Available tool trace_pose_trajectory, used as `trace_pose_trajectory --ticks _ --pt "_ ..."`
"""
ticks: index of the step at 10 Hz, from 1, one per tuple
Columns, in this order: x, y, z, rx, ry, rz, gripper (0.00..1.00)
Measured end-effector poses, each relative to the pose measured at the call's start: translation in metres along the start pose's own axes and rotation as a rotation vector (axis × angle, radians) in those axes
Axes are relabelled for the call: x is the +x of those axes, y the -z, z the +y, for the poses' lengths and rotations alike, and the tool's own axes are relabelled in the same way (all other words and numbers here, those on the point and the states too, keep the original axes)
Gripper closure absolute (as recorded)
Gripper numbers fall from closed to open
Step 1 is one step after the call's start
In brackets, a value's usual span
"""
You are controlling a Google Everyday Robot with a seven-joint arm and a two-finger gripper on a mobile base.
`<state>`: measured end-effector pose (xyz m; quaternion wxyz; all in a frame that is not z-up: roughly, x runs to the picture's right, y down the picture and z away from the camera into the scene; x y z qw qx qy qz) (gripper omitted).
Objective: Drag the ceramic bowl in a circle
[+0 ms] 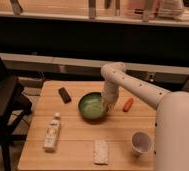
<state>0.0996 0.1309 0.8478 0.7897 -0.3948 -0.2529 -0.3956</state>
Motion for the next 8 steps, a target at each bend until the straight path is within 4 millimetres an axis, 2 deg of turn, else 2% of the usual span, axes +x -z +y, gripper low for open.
trace_pose_trajectory --ticks 8 --pt "-0.0068 -0.0028 0.0025 -0.032 0.013 -0.013 0.96"
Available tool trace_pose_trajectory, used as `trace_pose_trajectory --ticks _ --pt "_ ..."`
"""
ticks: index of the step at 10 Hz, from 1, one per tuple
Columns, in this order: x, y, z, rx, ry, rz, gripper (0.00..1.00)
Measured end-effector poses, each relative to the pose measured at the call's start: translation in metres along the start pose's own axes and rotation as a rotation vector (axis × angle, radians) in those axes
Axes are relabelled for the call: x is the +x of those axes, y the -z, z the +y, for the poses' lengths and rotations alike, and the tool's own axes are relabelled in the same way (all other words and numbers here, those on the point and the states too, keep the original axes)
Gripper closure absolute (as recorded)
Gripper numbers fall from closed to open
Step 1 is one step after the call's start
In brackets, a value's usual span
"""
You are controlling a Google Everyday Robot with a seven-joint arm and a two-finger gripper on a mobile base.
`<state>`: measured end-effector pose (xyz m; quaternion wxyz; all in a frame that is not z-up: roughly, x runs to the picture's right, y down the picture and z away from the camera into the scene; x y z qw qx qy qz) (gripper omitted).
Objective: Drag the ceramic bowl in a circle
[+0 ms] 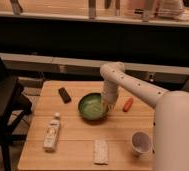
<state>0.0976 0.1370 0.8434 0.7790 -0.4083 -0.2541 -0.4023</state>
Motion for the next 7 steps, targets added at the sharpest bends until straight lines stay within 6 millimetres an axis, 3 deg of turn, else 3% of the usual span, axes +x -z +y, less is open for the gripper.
trace_pose_trajectory --ticks 7 --pt "-0.0034 0.003 -0.0073 -0.019 0.005 -0.007 0.96"
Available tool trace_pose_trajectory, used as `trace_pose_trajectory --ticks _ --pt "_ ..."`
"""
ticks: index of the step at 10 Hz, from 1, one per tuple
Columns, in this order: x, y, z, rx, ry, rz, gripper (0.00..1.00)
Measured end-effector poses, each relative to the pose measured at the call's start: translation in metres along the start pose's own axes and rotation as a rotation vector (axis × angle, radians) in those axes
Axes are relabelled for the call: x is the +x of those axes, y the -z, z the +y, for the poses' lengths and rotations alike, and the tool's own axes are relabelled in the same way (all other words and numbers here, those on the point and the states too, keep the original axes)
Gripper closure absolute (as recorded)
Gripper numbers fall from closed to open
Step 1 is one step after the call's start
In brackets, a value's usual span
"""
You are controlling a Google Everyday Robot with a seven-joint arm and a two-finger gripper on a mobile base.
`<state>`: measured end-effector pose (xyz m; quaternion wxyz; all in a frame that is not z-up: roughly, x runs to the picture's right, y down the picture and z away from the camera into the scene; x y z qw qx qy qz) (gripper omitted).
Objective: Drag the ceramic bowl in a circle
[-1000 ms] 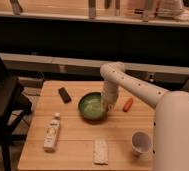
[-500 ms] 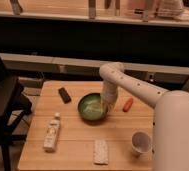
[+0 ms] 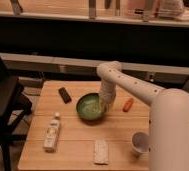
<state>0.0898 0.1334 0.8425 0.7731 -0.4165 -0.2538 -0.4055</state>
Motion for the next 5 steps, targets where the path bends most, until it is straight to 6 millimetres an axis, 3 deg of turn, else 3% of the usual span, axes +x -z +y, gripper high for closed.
trace_pose_trajectory --ticks 2,5 --pt "-0.003 0.001 -0.003 0.002 -0.008 -0.006 0.96" --pt "0.006 0.003 0.012 0.003 -0.03 -0.01 0.96"
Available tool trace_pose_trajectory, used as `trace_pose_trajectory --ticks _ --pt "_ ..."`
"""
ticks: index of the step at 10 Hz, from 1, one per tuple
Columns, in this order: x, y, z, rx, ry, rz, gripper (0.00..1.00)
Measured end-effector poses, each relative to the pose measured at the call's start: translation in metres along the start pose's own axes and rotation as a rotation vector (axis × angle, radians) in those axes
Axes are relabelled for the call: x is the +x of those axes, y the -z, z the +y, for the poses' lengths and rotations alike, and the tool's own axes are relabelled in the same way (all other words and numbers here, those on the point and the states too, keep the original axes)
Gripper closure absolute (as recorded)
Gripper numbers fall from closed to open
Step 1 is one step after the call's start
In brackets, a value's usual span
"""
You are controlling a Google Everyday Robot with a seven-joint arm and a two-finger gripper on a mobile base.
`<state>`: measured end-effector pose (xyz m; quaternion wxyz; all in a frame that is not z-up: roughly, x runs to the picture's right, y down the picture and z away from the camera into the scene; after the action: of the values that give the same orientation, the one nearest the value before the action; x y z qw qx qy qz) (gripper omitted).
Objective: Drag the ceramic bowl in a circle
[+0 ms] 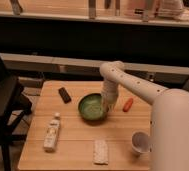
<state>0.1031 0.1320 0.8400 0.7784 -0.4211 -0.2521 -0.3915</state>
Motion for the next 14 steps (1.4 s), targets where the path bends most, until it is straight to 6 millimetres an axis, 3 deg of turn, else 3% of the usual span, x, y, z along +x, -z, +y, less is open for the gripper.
trace_pose_trajectory --ticks 14 --pt "-0.0024 0.0052 -0.0013 -0.015 -0.008 0.009 0.96"
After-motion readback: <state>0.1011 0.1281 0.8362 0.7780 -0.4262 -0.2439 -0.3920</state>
